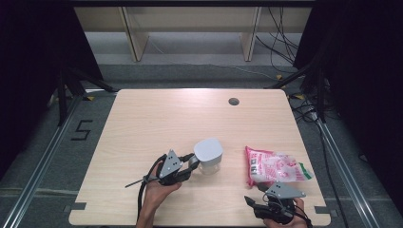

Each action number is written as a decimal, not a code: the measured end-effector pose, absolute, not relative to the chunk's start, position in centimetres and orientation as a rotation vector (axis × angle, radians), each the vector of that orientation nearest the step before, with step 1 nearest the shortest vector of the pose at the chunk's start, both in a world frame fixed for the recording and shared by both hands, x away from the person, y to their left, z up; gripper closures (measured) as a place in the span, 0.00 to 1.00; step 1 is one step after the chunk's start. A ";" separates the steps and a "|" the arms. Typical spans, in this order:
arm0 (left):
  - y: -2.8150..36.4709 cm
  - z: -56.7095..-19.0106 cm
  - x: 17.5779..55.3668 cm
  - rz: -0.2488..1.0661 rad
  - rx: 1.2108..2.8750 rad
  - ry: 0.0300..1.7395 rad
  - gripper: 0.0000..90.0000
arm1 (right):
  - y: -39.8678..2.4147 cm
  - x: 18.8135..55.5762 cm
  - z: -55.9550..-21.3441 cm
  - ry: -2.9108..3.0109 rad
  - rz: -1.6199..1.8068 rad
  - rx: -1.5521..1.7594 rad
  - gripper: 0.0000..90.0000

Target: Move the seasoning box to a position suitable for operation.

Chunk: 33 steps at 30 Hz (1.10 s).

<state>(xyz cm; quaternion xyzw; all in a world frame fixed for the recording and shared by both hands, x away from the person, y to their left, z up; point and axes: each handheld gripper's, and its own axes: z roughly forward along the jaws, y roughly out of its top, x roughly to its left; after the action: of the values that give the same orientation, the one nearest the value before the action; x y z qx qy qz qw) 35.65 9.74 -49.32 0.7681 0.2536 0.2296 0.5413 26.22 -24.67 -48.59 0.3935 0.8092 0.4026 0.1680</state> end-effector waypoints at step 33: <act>10.5 -51.0 37.2 0.579 1.819 0.730 0.78 | -24.7 26.4 -48.7 2.303 1.137 1.082 0.41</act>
<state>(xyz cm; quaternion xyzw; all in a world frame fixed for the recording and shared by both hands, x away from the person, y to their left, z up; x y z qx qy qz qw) 37.18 10.50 -51.02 0.7592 0.3048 0.2417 0.5218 26.39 -24.74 -48.66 0.3823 0.8133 0.4017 0.1763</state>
